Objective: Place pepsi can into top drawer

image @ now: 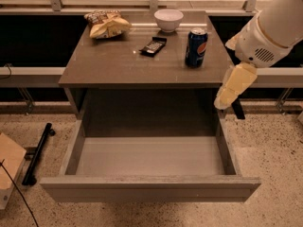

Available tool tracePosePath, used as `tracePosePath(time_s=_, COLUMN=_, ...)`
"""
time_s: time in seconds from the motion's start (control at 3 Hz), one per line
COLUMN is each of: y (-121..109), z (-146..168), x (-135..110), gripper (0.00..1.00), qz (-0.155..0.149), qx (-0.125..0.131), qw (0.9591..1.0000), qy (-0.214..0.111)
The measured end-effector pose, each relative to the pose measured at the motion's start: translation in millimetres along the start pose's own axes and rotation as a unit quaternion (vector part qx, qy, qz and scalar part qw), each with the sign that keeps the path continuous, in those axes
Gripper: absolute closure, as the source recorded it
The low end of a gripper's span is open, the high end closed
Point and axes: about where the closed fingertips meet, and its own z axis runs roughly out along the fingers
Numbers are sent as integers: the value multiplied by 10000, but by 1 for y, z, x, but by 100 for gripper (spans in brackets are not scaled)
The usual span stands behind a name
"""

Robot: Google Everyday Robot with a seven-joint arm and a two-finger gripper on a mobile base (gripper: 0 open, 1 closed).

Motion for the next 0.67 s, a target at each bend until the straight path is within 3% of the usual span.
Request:
tracePosePath(time_s=0.33, y=0, z=0, x=0, gripper=0, qz=1, qx=2, qw=10000, qy=-1)
tracePosePath(time_s=0.67, y=-23, z=11, x=-10, gripper=0, qz=272, qx=303, qw=9989, qy=-242)
